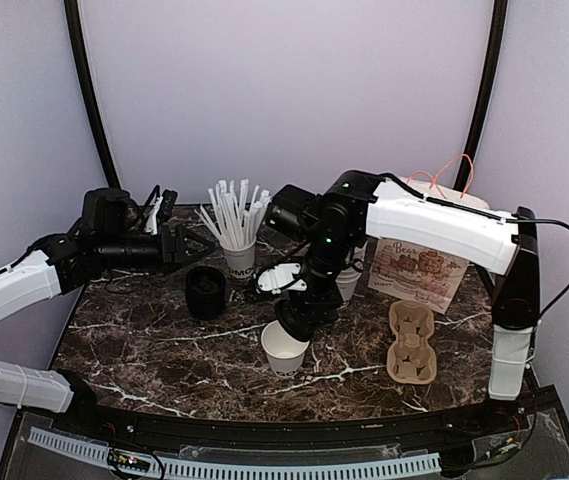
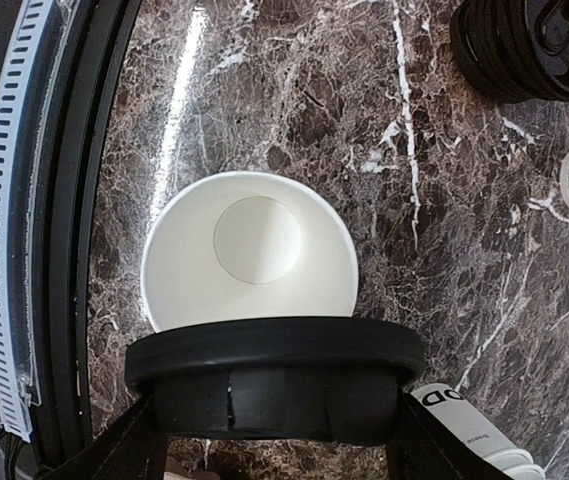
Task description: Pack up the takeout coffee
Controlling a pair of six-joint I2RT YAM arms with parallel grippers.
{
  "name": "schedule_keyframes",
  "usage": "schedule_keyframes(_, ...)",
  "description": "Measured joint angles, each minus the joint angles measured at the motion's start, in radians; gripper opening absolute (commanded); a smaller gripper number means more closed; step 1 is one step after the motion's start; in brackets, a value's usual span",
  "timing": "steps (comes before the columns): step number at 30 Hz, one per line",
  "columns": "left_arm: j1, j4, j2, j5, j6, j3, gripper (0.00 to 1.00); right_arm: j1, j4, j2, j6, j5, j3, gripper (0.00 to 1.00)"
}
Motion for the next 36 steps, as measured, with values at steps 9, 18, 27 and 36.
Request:
schedule_keyframes(9,0.004,0.053,-0.016,0.000,-0.061,-0.136,0.63,0.022,-0.017,0.024,-0.002,0.035,0.010,0.74)
schedule_keyframes(18,0.004,0.179,-0.005,0.023,-0.134,-0.274,0.61,0.044,-0.023,0.032,-0.002,0.048,0.017,0.76)
schedule_keyframes(27,-0.018,0.358,0.079,0.062,-0.221,-0.417,0.57,0.052,-0.022,0.043,-0.001,0.067,0.021,0.77)
schedule_keyframes(36,-0.148,0.431,0.237,0.079,-0.232,-0.386,0.48,0.064,-0.021,0.044,0.000,0.087,0.022,0.80)
